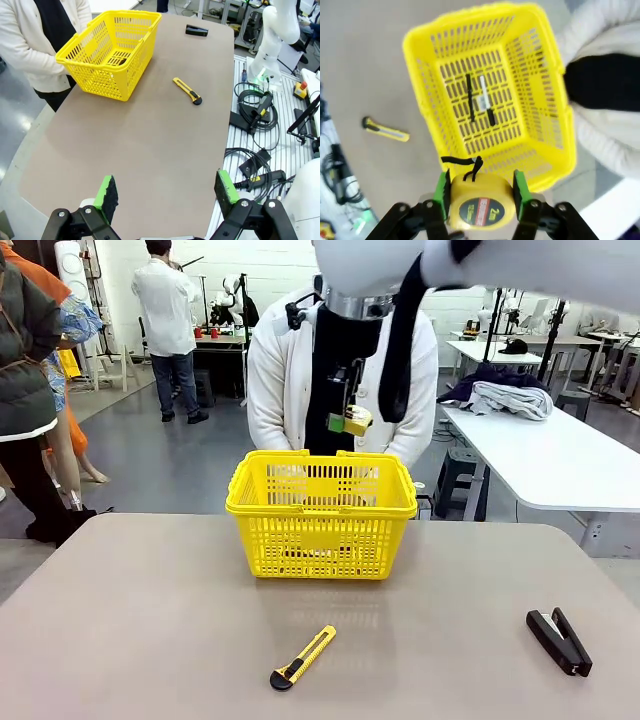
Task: Place the items the person wants into the basket.
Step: Pick up the item the person points to and place it in the Market Basket.
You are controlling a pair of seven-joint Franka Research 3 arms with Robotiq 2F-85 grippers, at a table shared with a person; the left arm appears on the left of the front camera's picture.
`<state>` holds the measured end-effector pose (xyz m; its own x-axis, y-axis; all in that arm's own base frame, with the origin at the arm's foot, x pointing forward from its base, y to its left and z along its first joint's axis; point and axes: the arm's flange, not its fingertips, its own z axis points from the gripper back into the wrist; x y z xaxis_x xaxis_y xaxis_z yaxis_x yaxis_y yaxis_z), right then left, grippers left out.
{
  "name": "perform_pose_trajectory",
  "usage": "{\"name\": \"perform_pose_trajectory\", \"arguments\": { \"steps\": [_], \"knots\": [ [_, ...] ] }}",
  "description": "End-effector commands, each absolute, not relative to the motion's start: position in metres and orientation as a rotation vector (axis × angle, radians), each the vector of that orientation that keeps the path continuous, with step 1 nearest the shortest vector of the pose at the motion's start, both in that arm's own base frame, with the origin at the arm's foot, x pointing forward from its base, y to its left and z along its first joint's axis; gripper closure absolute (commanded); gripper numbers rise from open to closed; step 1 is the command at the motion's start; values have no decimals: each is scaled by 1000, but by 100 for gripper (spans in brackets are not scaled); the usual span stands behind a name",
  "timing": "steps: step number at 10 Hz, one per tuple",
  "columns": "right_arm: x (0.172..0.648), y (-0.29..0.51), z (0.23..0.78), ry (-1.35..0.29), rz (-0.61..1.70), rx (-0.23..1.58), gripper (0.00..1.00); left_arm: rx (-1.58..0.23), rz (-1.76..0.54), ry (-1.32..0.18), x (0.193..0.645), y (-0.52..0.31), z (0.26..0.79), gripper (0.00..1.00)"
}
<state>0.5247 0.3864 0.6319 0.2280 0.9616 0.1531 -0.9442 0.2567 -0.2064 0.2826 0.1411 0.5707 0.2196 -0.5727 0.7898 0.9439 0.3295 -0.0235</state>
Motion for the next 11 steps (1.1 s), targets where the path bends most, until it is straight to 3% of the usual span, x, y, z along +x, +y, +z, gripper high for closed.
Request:
{"name": "perform_pose_trajectory", "arguments": {
  "steps": [1,5,11],
  "knots": [
    [549,415,623,-260,1501,-103,39,-585,-1149,-804,283,143,571,0],
    [580,424,556,-200,1635,-59,39,-585,-1149,-804,283,143,571,0],
    [572,422,537,-178,1627,-39,39,-585,-1149,-804,283,143,571,0]
  ]
}}
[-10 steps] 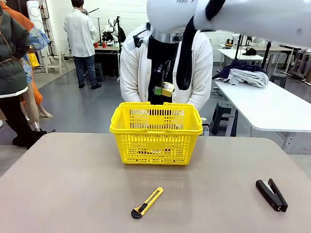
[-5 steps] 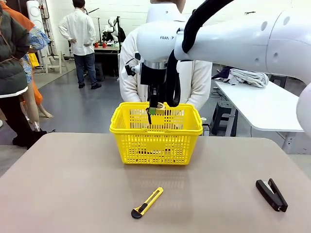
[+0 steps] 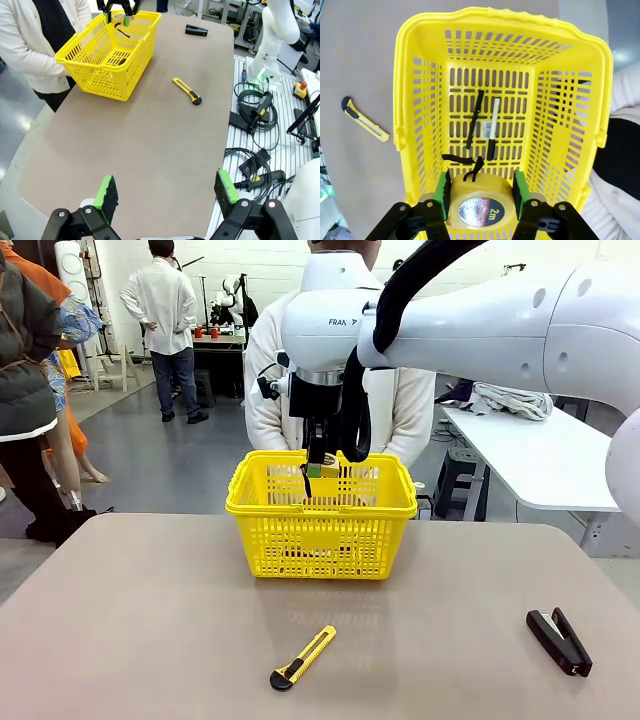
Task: Place the items the person wants into the basket.
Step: Pick up the item the person points to and place it in the Market Basket.
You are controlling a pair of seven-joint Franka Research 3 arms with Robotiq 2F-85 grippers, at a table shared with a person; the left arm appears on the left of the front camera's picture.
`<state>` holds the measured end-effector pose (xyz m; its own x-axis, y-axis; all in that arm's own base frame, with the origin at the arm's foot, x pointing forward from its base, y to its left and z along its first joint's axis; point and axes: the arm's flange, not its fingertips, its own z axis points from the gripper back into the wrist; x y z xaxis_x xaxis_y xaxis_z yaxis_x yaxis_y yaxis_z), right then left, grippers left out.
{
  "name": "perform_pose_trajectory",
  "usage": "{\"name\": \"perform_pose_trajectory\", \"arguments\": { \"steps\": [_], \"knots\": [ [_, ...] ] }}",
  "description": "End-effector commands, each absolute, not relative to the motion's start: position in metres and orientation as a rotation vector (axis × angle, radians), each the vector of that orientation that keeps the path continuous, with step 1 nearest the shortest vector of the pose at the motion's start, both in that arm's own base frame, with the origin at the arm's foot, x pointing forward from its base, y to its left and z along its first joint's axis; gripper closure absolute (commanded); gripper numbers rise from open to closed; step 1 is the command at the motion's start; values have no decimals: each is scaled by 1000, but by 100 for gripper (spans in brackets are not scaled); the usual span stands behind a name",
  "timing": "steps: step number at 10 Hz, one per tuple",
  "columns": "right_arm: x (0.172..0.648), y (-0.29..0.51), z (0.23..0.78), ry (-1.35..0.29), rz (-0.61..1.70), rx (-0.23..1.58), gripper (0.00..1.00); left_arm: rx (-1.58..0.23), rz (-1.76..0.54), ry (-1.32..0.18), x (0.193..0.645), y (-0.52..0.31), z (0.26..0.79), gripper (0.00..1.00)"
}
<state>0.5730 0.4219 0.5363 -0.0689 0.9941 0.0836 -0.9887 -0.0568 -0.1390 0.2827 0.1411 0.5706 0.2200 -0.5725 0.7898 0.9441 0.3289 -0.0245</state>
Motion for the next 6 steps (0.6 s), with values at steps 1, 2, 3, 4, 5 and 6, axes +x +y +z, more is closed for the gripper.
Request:
{"name": "perform_pose_trajectory", "arguments": {
  "steps": [1,2,3,4,5,6],
  "knots": [
    [572,422,537,-178,1627,-39,39,-585,-1149,-804,283,143,571,0],
    [573,422,536,-178,1630,-38,39,-585,-1149,-804,283,143,571,0],
    [579,415,519,-145,1632,-32,39,-585,-1149,-804,283,143,571,0],
    [588,409,503,-166,1635,-31,39,-585,-1149,-804,283,143,571,0],
    [597,406,493,-173,1638,-13,39,-585,-1149,-804,283,143,571,0],
    [607,404,485,-167,1634,14,39,-585,-1149,-804,283,143,571,0]
  ]
}}
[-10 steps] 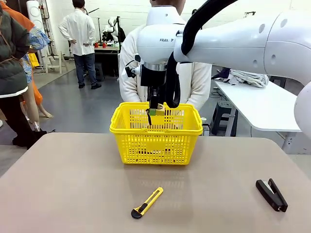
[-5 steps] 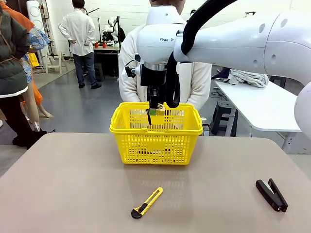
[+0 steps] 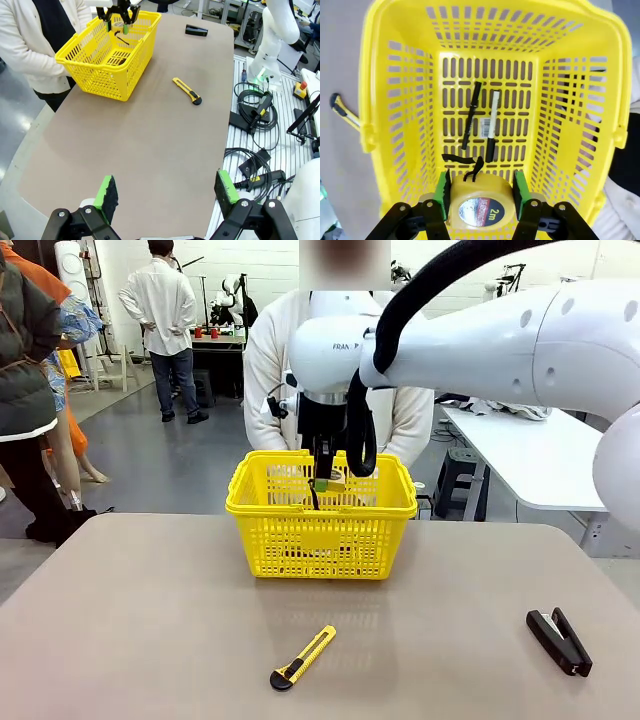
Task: Place the items the person wants into the basket.
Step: Pick up the item the person points to and place it in the Market Basket.
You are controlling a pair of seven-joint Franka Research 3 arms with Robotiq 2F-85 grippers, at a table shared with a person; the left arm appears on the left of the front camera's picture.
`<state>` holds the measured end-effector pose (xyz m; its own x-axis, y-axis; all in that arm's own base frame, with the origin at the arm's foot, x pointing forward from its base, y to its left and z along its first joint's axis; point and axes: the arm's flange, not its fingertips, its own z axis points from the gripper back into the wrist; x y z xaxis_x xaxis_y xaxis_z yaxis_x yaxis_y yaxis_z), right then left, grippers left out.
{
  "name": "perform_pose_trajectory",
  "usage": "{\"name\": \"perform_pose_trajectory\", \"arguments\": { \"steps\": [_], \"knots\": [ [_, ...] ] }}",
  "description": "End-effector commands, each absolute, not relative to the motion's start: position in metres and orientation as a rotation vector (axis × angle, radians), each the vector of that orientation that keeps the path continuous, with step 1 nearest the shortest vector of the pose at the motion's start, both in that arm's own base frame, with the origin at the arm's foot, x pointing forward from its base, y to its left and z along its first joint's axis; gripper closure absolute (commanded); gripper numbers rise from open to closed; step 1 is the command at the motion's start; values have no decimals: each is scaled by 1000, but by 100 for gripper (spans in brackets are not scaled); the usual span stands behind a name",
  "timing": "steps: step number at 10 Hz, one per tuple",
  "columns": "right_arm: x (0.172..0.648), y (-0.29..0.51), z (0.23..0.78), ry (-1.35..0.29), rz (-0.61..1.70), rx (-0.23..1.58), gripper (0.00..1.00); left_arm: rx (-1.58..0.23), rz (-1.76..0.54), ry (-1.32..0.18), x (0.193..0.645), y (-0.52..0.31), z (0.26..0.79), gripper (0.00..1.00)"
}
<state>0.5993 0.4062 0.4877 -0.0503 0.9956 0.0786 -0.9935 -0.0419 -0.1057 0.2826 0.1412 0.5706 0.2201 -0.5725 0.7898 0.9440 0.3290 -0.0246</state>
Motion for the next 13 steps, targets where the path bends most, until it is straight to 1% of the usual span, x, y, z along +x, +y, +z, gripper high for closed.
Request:
{"name": "perform_pose_trajectory", "arguments": {
  "steps": [1,7,11,12,13],
  "knots": [
    [616,402,476,-158,1629,27,39,-585,-1149,-804,283,143,571,0],
    [664,397,424,-94,1592,118,39,-585,-1149,-804,283,143,571,0],
    [671,399,418,-64,1600,129,39,-585,-1149,-804,283,143,571,0],
    [671,399,419,-58,1603,132,0,-585,-1149,-804,283,143,571,0],
    [670,400,419,-59,1611,132,0,-585,-1149,-804,283,143,571,0]
  ]
}}
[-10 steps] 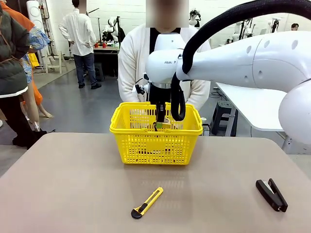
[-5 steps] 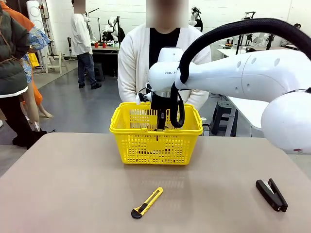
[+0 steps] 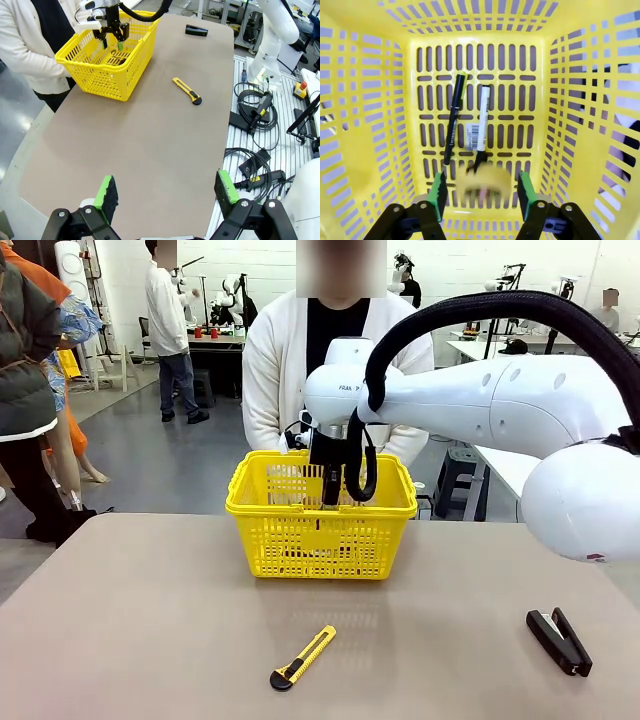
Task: Place the items the person wants into the basket.
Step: Pick up the item the person points to and place it in the Market Basket.
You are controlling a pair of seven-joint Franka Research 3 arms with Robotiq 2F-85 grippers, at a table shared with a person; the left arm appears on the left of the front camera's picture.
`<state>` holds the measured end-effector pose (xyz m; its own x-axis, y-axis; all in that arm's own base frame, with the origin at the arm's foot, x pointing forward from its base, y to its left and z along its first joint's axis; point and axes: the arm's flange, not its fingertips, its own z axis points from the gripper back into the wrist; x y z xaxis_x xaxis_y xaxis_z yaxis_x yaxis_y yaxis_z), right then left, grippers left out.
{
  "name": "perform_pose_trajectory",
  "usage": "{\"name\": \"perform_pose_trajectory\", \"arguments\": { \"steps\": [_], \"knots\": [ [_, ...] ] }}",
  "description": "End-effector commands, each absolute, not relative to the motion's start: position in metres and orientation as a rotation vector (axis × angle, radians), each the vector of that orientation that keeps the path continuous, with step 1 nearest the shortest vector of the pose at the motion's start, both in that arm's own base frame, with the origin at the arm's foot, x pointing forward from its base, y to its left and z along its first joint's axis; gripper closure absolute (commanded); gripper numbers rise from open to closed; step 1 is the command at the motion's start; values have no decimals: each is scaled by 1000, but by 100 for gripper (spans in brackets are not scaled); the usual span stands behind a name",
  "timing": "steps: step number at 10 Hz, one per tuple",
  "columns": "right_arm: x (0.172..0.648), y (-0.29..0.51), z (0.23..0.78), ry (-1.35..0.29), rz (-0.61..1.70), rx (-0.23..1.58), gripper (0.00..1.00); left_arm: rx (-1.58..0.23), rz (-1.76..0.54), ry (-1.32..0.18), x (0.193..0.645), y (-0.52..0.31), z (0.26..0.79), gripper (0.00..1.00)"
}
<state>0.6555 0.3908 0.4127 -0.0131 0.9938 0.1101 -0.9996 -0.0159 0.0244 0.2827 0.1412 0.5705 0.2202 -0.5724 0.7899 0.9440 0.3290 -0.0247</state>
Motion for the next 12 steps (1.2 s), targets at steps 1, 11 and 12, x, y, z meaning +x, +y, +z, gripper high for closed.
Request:
{"name": "perform_pose_trajectory", "arguments": {
  "steps": [1,11,12],
  "knots": [
    [669,400,421,-61,1613,132,0,-585,-1149,-804,283,143,571,0],
    [530,331,485,-104,1486,8,0,-585,-1149,-804,283,143,571,0],
    [507,315,488,-104,1449,-3,0,-585,-1149,-804,283,143,571,0]
  ]
}}
